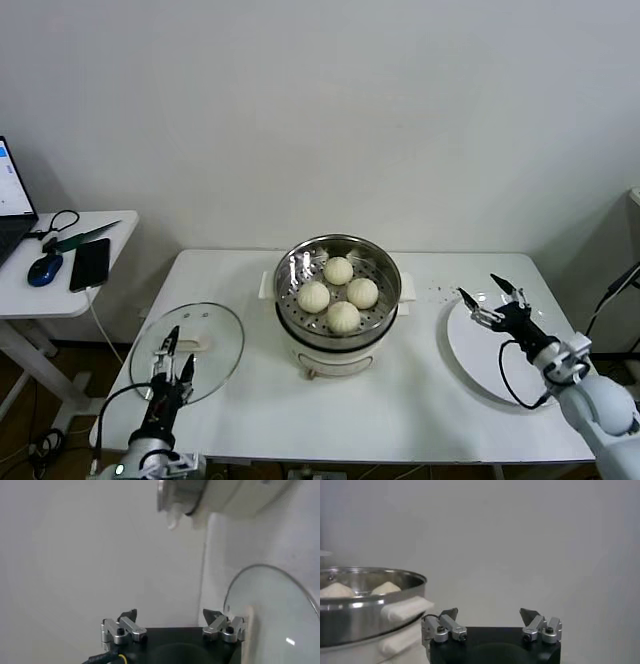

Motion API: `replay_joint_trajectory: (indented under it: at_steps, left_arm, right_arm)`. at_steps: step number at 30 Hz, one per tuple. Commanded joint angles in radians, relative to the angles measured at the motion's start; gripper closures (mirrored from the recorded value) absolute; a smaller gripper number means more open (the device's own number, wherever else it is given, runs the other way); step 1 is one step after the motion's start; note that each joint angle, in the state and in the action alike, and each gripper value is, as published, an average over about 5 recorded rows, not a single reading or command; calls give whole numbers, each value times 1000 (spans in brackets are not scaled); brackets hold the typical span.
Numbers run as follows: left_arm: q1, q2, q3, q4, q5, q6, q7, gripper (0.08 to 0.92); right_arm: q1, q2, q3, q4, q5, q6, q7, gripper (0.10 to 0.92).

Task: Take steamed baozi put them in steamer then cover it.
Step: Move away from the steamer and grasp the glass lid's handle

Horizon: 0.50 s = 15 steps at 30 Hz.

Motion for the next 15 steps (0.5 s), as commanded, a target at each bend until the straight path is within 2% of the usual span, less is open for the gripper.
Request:
replay_joint_trajectory:
  at_steps: [1,15]
  left_arm:
    - [-161,33,25,283,211,12,-54,177]
    - [-372,48,3,546,172,0,-110,177]
  right_arm:
    - [-133,86,116,-6,-53,6,-13,203]
    - [-131,134,99,-35,-104,13,-15,203]
